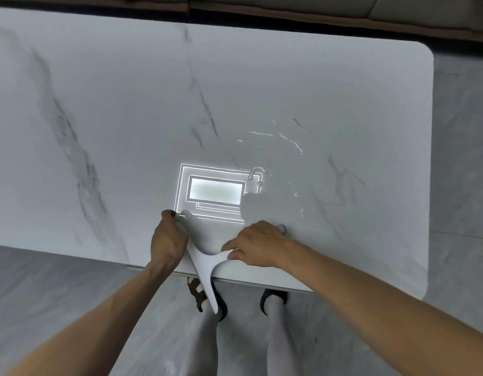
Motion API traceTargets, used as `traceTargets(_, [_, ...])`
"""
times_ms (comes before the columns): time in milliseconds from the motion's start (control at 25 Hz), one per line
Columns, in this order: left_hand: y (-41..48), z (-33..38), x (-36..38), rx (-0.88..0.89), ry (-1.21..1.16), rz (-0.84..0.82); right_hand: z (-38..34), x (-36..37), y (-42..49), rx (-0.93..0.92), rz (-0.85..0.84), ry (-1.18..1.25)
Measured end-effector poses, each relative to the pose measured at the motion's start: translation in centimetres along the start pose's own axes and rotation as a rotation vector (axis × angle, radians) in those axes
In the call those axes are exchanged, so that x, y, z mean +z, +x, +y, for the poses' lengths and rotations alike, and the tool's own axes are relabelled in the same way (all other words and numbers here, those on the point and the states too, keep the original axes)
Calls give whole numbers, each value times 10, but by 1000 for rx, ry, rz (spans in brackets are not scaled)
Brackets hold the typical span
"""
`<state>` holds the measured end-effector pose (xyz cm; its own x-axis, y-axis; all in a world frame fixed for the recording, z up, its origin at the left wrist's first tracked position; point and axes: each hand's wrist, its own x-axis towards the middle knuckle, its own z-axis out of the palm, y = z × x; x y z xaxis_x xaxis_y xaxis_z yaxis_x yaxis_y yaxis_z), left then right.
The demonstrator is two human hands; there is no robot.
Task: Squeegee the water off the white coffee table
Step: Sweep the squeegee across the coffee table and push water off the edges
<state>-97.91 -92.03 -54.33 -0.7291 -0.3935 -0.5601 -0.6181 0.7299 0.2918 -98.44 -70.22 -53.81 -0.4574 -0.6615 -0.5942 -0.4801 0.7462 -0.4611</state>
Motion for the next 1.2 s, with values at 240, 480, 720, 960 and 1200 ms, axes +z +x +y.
traceTargets(240, [8, 3, 6, 52, 62, -123, 59, -40, -1, 122, 102, 74])
traceTargets(480, [7, 41, 16, 88, 50, -123, 167, -68, -72, 438, 283, 84])
traceTargets(720, [7, 75, 1, 72, 6, -37, 189, -96, -115, 512, 347, 22])
traceTargets(960, [27, 32, -27, 1, -4, 41, 55, -66, -8, 74, 122, 54])
traceTargets(1200, [61, -23, -63, -9, 9, 81, -21, -59, 79, -71, -30, -15])
